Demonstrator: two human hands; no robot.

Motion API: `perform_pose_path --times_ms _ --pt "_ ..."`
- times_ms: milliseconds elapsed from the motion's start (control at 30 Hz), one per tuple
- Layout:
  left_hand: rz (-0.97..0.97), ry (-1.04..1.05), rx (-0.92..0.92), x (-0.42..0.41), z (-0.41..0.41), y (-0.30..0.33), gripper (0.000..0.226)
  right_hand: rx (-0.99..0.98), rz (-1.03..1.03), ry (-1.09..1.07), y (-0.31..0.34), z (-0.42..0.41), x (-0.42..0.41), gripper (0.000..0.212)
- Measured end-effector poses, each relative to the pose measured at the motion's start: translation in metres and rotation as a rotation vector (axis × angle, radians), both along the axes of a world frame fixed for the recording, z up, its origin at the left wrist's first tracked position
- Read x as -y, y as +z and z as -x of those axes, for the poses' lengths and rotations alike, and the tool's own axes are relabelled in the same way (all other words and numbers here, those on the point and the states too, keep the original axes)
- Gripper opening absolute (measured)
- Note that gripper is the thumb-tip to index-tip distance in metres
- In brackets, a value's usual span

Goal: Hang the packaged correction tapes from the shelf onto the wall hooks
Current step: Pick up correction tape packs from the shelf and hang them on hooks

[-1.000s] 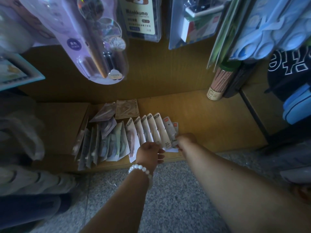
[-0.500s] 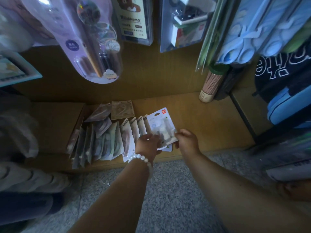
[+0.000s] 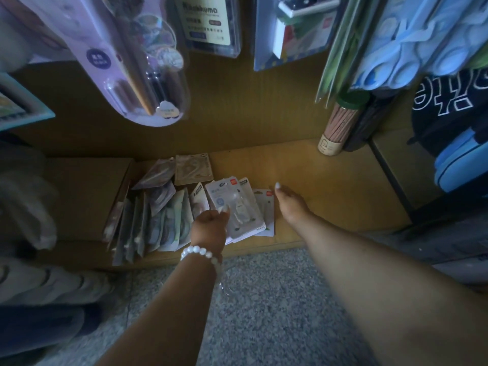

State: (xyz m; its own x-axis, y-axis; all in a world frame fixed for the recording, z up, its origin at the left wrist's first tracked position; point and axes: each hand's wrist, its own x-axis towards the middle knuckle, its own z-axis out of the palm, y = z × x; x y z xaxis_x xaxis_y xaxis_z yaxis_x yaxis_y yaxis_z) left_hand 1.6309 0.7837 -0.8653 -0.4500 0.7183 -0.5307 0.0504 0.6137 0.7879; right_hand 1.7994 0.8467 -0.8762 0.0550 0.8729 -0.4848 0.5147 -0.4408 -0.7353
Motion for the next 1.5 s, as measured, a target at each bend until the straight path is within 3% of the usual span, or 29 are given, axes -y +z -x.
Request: perform_pose_path --times_ms 133,333,467,533,633,733,833,1100,1267,1367,1500 --pt "-0.04 0.071 0.085 0.006 0.004 -0.005 0.034 -0.078 0.085 0.15 -0.007 0.012 -0.004 0.062" --pt "-0.069 0.092 0.135 0.007 0.003 -0.008 0.036 0.197 0.015 0.257 -0.012 -0.015 0.007 0.067" --pt "-0.089 0.098 0.153 0.008 0.001 -0.008 0.038 0.479 -0.121 0.422 -0.016 -0.043 0.017 0.045" --pt "-0.092 0.108 0.162 0.009 -0.003 -0.008 0.039 0.661 -0.286 0.569 -0.024 -0.046 0.029 0.069" --pt "-0.089 0.137 0.183 0.014 -0.006 -0.008 0.039 0.661 -0.301 0.725 -0.034 -0.03 0.037 0.112" --pt "-0.082 0.148 0.19 0.019 -0.006 -0.009 0.04 0.701 -0.28 0.798 -0.037 -0.018 0.037 0.113" --pt "-0.084 0.151 0.191 0.024 -0.005 -0.008 0.039 0.779 -0.378 0.747 -0.042 -0.023 0.041 0.096" --pt "-0.096 0.125 0.19 0.027 -0.009 0.003 0.036 0.801 -0.46 0.556 -0.027 -0.063 0.051 0.07" --pt "-0.095 0.15 0.278 0.023 -0.008 0.016 0.025 0.589 -0.662 0.363 0.011 -0.065 0.046 0.08" --pt "-0.093 0.163 0.359 0.023 -0.014 0.035 0.016 0.481 -0.841 0.458 0.038 -0.05 0.047 0.083" --pt "-0.15 0.111 0.45 0.026 -0.024 0.066 0.021 0.411 -0.901 0.677 0.068 -0.031 0.052 0.085"
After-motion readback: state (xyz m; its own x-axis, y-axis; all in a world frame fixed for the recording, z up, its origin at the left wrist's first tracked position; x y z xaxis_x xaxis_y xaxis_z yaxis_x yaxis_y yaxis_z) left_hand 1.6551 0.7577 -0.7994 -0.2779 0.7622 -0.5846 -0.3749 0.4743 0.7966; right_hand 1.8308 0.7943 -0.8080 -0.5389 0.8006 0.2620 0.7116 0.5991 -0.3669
